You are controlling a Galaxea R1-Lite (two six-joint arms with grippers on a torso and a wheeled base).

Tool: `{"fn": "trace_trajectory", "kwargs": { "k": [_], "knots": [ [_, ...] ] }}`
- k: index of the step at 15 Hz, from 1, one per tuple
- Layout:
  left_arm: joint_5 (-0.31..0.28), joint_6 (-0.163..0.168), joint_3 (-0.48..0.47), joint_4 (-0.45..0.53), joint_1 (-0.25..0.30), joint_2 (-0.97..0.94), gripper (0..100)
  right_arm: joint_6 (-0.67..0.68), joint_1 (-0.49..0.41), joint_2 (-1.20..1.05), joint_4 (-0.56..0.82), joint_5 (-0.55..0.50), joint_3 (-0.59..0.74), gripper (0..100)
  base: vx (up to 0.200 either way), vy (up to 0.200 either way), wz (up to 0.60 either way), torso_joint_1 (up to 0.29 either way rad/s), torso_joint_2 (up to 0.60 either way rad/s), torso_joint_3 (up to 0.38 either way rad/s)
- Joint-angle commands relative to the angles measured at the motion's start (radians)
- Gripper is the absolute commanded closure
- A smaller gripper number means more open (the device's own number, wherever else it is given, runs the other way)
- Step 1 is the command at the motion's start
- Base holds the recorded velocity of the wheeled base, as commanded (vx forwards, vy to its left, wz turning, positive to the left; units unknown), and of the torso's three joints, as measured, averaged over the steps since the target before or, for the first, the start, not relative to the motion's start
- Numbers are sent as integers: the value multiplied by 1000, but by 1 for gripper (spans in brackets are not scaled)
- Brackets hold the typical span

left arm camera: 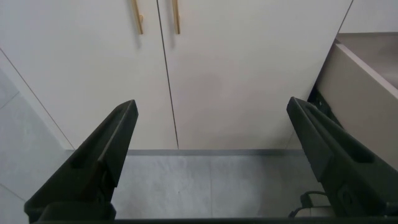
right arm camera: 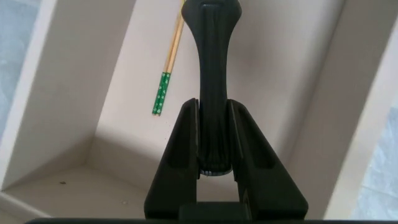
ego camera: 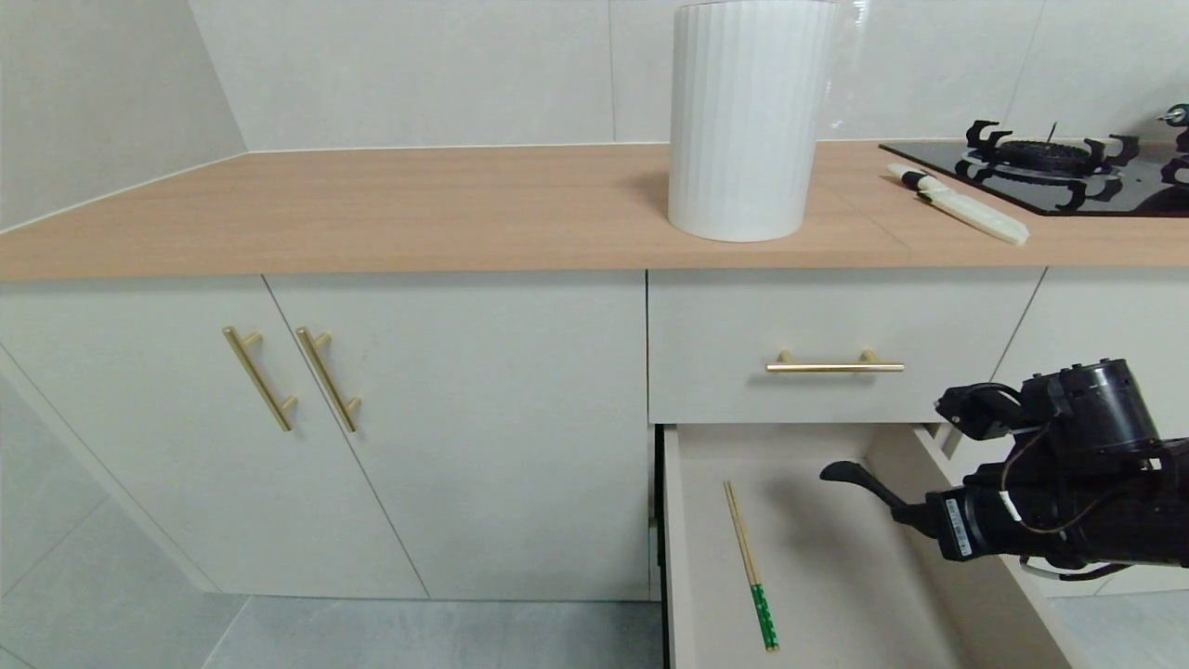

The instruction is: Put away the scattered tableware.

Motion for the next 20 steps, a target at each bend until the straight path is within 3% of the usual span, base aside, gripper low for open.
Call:
{"fn": "trace_trajectory", "kwargs": {
  "k": [1, 7, 11, 20],
  "knots": [
    [0, 0, 0, -1, 0, 0, 0, 8, 5, 134, -71, -5, -3, 100, 0, 0, 0, 0, 0, 0],
    [0, 0, 0, -1, 0, 0, 0, 129, 26, 472, -380, -92, -3, 100, 0, 0, 0, 0, 0, 0],
    [0, 0, 0, -1, 1, 0, 0, 172, 73, 608, -496, -175, -3, 100, 0, 0, 0, 0, 0, 0],
    [0, 0, 0, 1, 0, 0, 0, 169, 88, 677, -533, -235, -14, 100, 0, 0, 0, 0, 0, 0]
  ]
}}
